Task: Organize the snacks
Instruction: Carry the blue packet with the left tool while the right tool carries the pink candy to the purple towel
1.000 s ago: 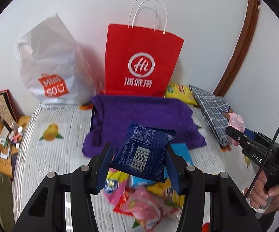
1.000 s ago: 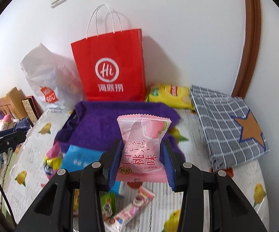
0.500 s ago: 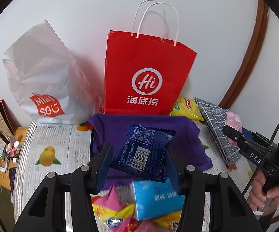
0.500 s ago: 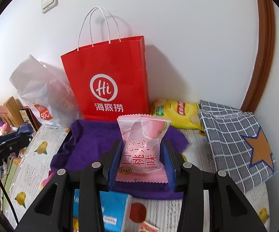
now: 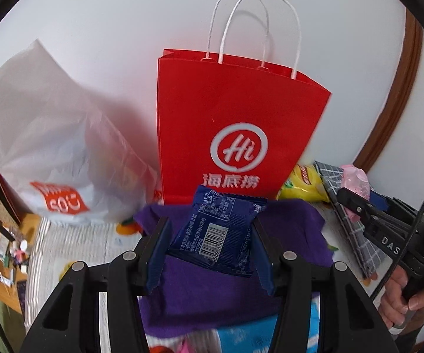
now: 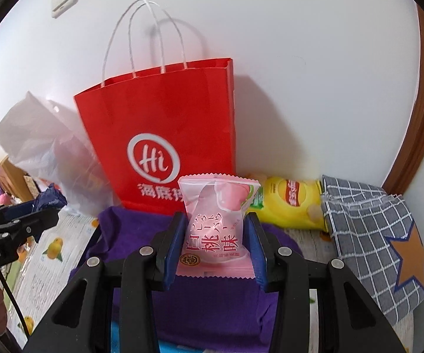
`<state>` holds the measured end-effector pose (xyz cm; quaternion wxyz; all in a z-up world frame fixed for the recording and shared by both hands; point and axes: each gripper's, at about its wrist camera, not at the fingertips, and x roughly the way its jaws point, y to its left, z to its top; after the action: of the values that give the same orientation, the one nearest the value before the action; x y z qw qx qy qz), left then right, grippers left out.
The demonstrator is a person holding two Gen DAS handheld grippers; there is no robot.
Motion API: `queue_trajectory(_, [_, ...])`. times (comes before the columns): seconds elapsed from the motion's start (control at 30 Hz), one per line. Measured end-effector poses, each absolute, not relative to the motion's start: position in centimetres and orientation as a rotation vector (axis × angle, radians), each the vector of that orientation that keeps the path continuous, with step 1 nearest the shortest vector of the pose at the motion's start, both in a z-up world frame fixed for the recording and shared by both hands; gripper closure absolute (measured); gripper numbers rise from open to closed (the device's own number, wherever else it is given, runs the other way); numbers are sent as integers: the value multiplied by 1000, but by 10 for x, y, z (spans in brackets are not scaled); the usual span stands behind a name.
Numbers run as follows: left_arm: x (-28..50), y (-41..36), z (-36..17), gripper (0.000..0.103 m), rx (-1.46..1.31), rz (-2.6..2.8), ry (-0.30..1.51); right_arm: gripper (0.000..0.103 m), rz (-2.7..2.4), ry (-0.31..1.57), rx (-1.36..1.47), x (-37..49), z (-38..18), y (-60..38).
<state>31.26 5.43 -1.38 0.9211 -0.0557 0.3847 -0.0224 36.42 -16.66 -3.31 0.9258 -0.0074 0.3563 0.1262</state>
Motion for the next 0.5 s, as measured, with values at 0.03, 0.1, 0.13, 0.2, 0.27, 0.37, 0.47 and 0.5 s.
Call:
queue_trajectory(0.03, [318,56,-15,53,-117,-42,793,61,257,732,-14,368,-36,-167])
queue_trajectory(0.1, [329,59,-26,52,-127,-39,808,61,251,751,-7,376,-48,-170])
queue_trajectory(0.13, [333,60,-31,52,-133,-39,818,61,249,768,-11,380,-53,-170])
queue_trajectory(0.2, [342,63,-47,52,-156,-40,850,61,230,811,-27,389,-66,-170])
queue_trajectory(0.27, [353,65,-63,53,-149,-25,911,61,234,818,-16,393,-74,-172])
queue_trajectory(0.37, [359,71,-76,53,-158,-10,944,61,251,853,-41,400,-88,-170])
queue_trajectory(0.47, [360,76,-80,53,-162,-5,953,61,253,879,-74,404,-102,-167])
queue_trajectory(0.5, [360,78,-81,53,-161,-1,955,61,259,887,-77,406,-105,-166])
